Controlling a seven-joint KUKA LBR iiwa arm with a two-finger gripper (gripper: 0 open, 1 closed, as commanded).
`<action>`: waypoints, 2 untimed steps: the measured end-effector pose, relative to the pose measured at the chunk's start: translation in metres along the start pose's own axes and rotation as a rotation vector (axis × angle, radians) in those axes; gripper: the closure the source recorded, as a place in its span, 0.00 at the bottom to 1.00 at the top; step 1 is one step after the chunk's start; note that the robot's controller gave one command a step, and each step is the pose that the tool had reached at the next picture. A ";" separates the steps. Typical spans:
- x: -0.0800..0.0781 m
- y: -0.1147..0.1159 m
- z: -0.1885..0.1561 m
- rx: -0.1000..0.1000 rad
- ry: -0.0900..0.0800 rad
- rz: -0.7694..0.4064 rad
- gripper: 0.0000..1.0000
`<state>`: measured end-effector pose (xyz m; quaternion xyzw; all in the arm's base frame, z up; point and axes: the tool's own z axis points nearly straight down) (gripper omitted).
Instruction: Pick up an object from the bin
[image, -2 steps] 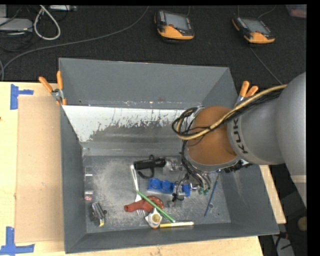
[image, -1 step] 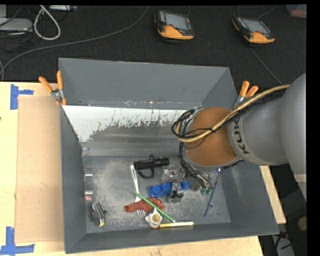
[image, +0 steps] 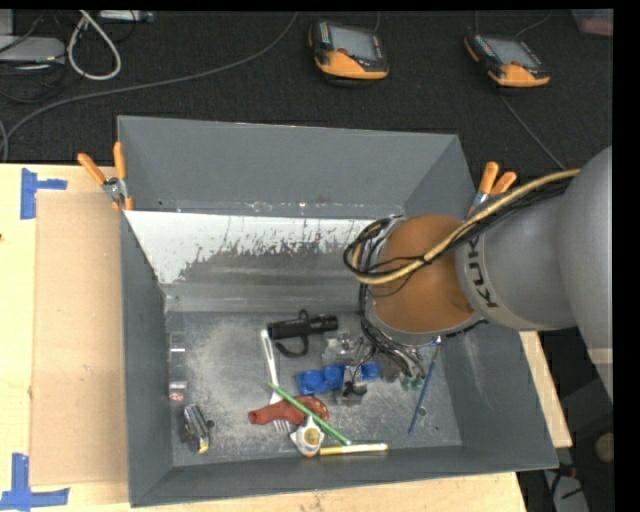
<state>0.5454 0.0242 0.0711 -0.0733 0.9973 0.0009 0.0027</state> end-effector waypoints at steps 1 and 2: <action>0.004 0.001 -0.025 -0.002 0.013 -0.001 1.00; 0.001 0.001 -0.072 -0.001 0.004 0.000 1.00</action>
Offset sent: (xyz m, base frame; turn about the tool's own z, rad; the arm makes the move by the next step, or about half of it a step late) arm -0.0026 0.0000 0.0157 -0.0004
